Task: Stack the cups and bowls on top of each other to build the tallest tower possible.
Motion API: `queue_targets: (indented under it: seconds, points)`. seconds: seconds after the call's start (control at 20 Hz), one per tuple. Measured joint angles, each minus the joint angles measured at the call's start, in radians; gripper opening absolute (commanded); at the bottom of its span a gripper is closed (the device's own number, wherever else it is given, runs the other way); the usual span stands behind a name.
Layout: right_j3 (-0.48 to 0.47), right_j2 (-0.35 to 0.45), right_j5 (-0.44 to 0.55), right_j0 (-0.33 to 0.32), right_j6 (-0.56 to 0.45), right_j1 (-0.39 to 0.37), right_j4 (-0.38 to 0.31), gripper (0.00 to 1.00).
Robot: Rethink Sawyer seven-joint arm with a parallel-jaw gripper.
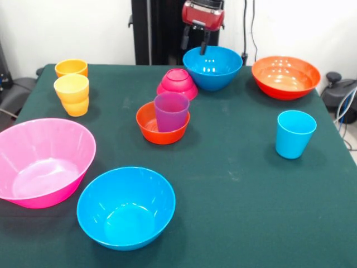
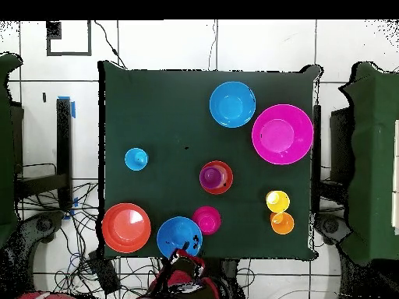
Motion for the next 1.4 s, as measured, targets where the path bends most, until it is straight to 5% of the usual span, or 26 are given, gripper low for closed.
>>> queue_targets:
  seconds: [0.8,1.4]
  points:
    - [-0.196,0.009,0.04,-0.033,0.0,0.078,-0.005,1.0]
    - [-0.198,-0.002,0.008,-0.034,0.0,0.092,-0.008,1.0]
